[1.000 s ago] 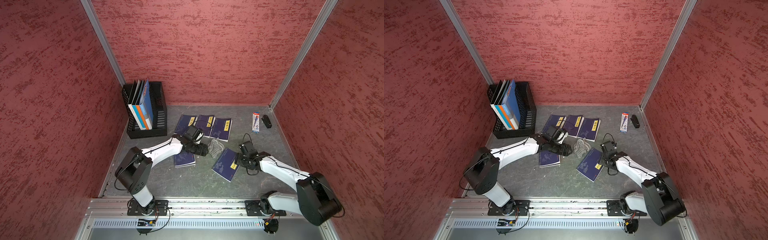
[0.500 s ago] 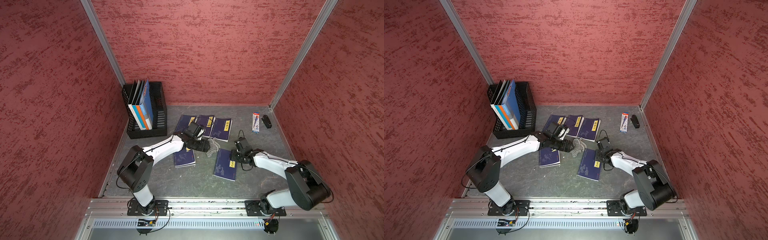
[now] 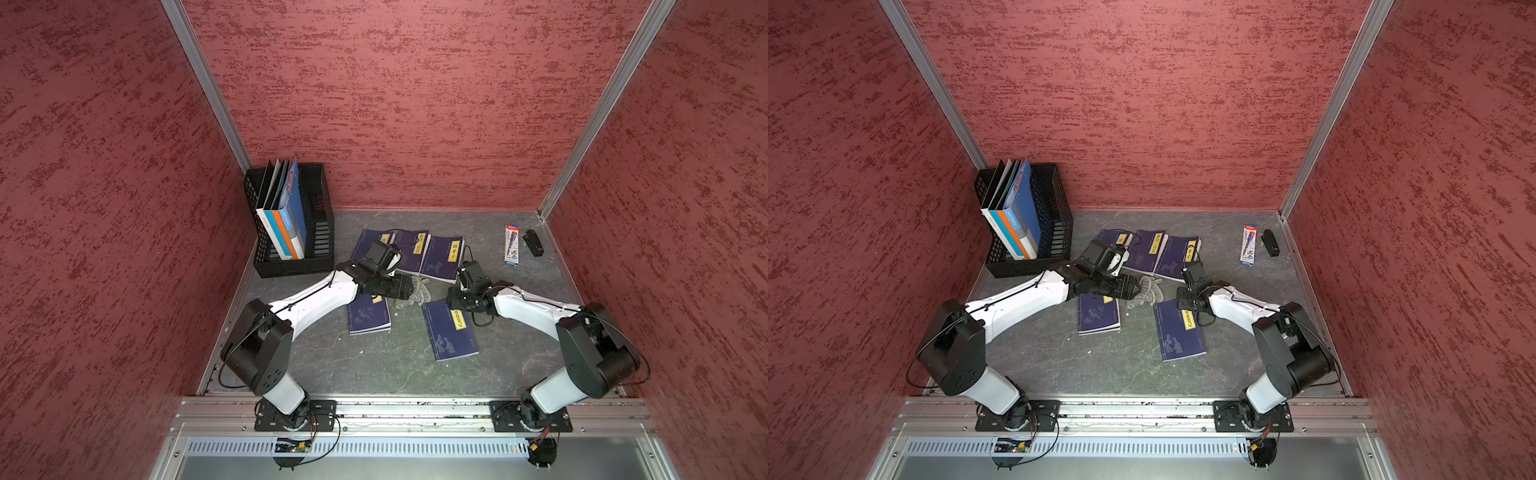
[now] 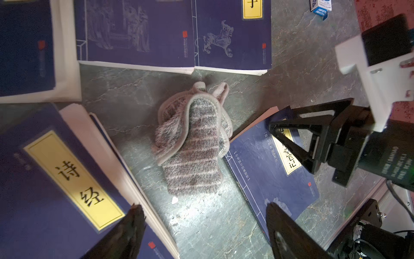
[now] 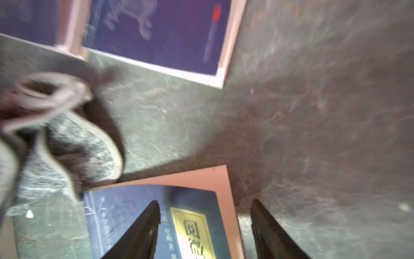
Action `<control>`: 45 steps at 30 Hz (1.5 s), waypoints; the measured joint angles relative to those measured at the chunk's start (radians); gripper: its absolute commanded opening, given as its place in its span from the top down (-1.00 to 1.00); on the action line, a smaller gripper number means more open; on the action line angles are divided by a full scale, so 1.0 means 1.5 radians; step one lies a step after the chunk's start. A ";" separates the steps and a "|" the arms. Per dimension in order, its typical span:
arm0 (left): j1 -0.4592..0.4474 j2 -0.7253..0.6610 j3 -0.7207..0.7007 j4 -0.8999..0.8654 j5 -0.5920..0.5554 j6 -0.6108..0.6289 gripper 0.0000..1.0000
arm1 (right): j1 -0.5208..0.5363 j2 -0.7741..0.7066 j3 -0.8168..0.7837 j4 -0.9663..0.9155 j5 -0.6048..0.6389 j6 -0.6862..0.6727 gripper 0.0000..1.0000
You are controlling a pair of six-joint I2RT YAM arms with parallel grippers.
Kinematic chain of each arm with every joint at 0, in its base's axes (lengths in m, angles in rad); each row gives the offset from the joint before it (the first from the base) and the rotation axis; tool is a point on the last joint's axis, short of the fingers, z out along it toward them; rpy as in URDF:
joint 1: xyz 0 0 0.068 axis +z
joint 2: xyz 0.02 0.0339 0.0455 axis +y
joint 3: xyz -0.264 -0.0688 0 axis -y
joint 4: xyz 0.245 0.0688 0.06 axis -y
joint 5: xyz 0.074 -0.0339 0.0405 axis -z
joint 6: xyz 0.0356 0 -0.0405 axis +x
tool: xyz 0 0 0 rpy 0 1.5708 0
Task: Wipe the cover of the book
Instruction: Adjust the book at the center of the board, then pick up the cleaning item at the center of the board.
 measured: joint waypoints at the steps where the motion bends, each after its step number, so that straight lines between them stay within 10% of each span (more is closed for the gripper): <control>1: 0.006 -0.012 -0.004 -0.003 0.000 0.000 -0.75 | 0.000 -0.009 0.010 -0.005 0.001 -0.011 -0.38; 16: 0.141 -0.210 -0.117 -0.070 0.005 0.000 -0.80 | 0.087 0.086 0.179 -0.001 -0.054 -0.154 -0.55; 33: 0.184 -0.267 -0.150 -0.088 0.025 0.000 -0.79 | 0.144 0.237 0.222 0.015 -0.072 -0.102 -0.58; 45: 0.185 -0.265 -0.152 -0.088 0.032 0.000 -0.79 | 0.149 0.277 0.236 0.042 -0.042 -0.082 0.10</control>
